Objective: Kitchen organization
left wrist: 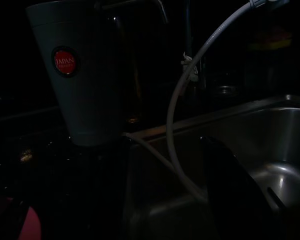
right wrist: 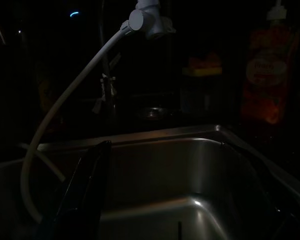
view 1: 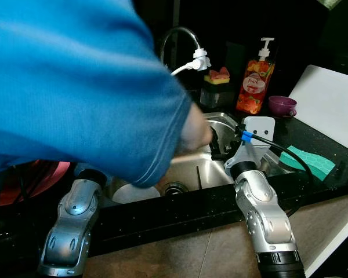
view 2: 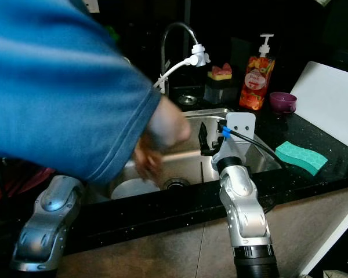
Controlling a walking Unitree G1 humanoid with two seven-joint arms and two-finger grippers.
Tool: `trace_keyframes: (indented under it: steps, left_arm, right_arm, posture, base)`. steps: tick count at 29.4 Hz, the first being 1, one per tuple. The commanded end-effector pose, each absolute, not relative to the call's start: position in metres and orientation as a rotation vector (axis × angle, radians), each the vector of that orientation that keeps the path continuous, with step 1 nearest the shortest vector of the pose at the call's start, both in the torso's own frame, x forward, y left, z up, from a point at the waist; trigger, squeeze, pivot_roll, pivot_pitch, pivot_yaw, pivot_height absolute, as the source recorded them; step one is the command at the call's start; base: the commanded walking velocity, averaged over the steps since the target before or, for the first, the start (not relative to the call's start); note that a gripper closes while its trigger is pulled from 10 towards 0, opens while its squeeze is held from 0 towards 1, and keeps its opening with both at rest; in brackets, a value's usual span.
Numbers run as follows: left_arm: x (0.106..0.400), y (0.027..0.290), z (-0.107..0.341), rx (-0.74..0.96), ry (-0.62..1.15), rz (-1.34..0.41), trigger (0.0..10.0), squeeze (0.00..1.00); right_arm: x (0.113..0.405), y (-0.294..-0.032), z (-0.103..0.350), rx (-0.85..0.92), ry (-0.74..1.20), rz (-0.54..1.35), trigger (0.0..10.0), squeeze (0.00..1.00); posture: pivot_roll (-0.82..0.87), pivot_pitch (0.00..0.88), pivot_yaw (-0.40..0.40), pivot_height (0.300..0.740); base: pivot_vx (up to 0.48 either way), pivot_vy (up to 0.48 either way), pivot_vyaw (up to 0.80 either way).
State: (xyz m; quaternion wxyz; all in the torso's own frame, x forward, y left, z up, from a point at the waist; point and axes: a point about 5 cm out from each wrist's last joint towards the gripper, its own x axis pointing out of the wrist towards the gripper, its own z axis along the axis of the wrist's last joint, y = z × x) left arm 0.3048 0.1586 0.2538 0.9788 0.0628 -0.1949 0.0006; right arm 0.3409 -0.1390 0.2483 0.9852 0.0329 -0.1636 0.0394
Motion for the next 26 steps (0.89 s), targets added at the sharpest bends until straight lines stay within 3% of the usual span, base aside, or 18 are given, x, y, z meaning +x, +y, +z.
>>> trace_keyframes:
  steps: [1,16,26]
  left_arm:
    - [0.304,0.159,0.253,0.123,-0.387,0.001,10.0,0.0]
    - [0.305,0.165,0.262,0.121,-0.413,0.016,10.0,0.0]
    - [0.31,0.174,0.294,0.119,-0.501,0.02,10.0,0.0]
  right_arm:
    - [0.339,-0.139,0.249,0.072,-0.33,0.079,10.0,0.0]
    - [0.339,-0.14,0.255,0.069,-0.348,0.081,10.0,0.0]
    - [0.33,-0.135,0.304,0.059,-0.516,0.116,10.0,0.0]
  posture:
    - [0.07,0.061,-0.05,0.74]
    - [0.07,0.059,-0.053,0.74]
    - [0.08,0.047,-0.051,0.74]
  base:
    - [0.0,0.0,0.0]
    - [0.0,0.0,0.0]
    - [0.0,0.0,0.0]
